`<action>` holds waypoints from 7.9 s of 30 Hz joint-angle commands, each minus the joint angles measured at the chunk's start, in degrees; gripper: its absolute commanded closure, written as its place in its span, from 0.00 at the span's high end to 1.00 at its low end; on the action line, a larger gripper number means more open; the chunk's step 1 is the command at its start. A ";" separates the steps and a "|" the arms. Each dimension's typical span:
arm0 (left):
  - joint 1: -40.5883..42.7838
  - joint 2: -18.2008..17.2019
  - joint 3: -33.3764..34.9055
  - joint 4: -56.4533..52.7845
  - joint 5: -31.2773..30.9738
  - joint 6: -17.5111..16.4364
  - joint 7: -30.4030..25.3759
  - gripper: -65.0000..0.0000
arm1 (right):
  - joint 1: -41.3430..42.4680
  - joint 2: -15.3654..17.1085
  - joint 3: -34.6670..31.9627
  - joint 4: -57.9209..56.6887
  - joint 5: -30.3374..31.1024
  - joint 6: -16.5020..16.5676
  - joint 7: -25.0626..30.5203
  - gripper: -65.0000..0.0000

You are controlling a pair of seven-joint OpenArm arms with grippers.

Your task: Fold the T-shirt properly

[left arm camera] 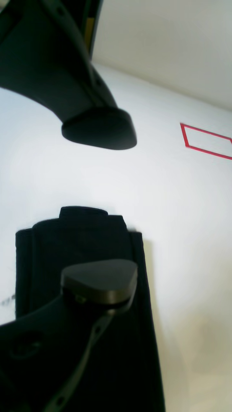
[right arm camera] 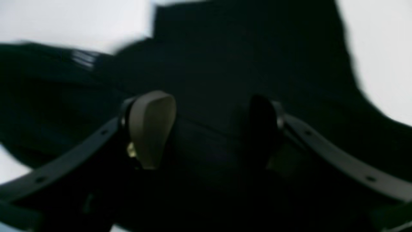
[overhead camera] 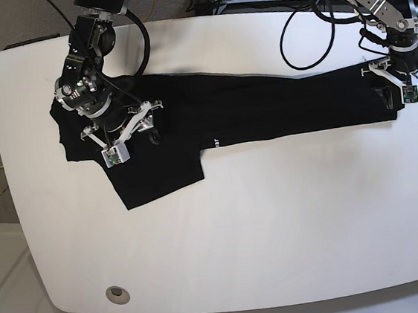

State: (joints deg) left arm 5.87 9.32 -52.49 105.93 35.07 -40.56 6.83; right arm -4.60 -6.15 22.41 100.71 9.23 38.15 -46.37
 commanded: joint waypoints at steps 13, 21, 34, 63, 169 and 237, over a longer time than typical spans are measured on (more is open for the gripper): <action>0.93 -0.93 0.14 0.58 -2.79 0.56 -0.91 0.78 | 0.66 4.16 2.12 -1.62 9.96 1.85 -1.10 0.60; 0.85 -0.95 0.36 0.37 -2.90 0.56 -0.70 0.78 | 3.22 3.31 1.36 -4.44 0.60 -0.45 1.23 0.60; 1.34 -1.05 0.16 -0.33 -2.04 0.56 -0.57 0.77 | 13.05 4.74 3.01 -21.86 -9.26 -4.38 16.24 0.61; 6.02 -7.84 1.48 -0.94 -37.24 0.56 14.02 0.77 | 13.20 10.17 -0.97 -28.55 -8.57 1.48 11.05 0.61; 5.45 -14.44 -1.22 -14.02 -43.97 0.56 12.77 0.82 | 11.49 1.25 -5.72 -21.85 5.20 1.85 6.25 0.01; 5.98 -15.31 -1.03 -13.48 -45.04 0.56 14.41 0.84 | 20.97 9.94 -5.94 -36.30 3.84 -2.13 9.97 0.60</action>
State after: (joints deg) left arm 11.79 -4.82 -53.34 91.57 -8.97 -40.10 21.61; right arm 11.70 1.26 15.00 66.48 14.50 37.04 -34.35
